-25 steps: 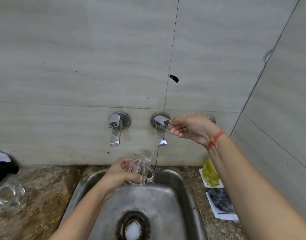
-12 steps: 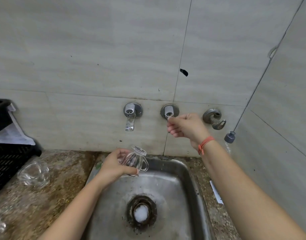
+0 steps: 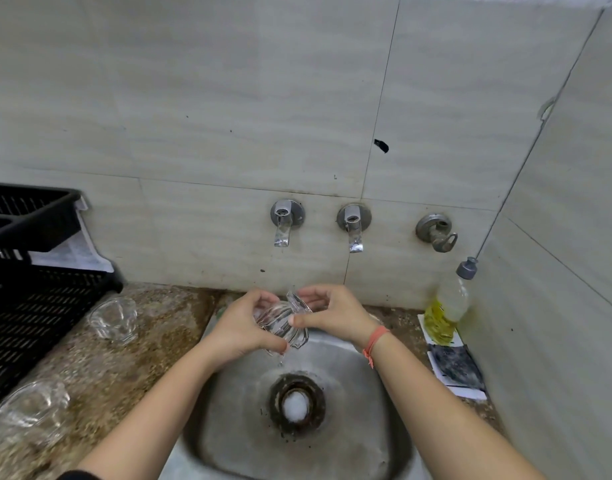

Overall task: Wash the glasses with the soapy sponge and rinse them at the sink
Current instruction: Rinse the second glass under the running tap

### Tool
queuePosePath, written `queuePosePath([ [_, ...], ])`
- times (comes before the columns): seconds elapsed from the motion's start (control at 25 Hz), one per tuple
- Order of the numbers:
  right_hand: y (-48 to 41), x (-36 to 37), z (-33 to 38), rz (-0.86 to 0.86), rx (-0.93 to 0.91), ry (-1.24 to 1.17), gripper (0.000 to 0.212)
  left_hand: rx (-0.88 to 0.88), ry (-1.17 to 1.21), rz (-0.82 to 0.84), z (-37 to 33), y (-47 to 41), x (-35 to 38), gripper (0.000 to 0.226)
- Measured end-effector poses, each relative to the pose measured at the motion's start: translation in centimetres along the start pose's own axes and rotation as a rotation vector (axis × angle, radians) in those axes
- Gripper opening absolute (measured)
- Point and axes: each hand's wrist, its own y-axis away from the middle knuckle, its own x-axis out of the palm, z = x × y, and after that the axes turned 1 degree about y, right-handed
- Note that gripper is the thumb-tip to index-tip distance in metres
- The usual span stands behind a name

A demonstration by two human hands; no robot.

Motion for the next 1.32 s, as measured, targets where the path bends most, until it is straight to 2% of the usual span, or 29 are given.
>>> queuePosePath([
  [0.2, 1.3, 0.9, -0.2, 0.040, -0.030, -0.032, 0.056, 0.013, -0.039, 0.049, -0.5, 1.9, -0.5, 0.075],
  [0.44, 2.2, 2.3, -0.3, -0.017, -0.089, -0.101, 0.055, 0.011, 0.112, 0.032, 0.0, 4.1, -0.9, 0.075],
  [0.52, 2.2, 2.7, -0.2, -0.017, -0.109, -0.097, 0.055, 0.000, 0.172, -0.068, 0.6, 5.1, -1.3, 0.065],
  [0.64, 1.9, 3.6, 0.0, 0.007, -0.109, -0.086, 0.056, -0.037, 0.259, -0.384, 1.7, 6.9, -2.4, 0.028],
  [0.72, 1.7, 4.5, 0.6, 0.017, -0.109, -0.083, 0.054, -0.053, 0.246, -0.543, 2.5, 8.0, -3.7, 0.012],
  [0.88, 1.0, 7.6, 3.0, 0.042, -0.125, -0.111, 0.055, -0.088, 0.194, -0.594, 4.4, 10.0, -6.6, 0.007],
  [1.04, -0.3, 12.4, 7.4, 0.082, -0.187, -0.140, 0.051, -0.054, 0.131, -0.767, 5.5, 11.4, -12.5, 0.010],
  [1.32, -3.9, 27.4, 22.6, 0.169, -0.407, -0.225, 0.039, 0.178, -0.039, -0.968, 5.6, 18.1, -32.6, 0.007],
])
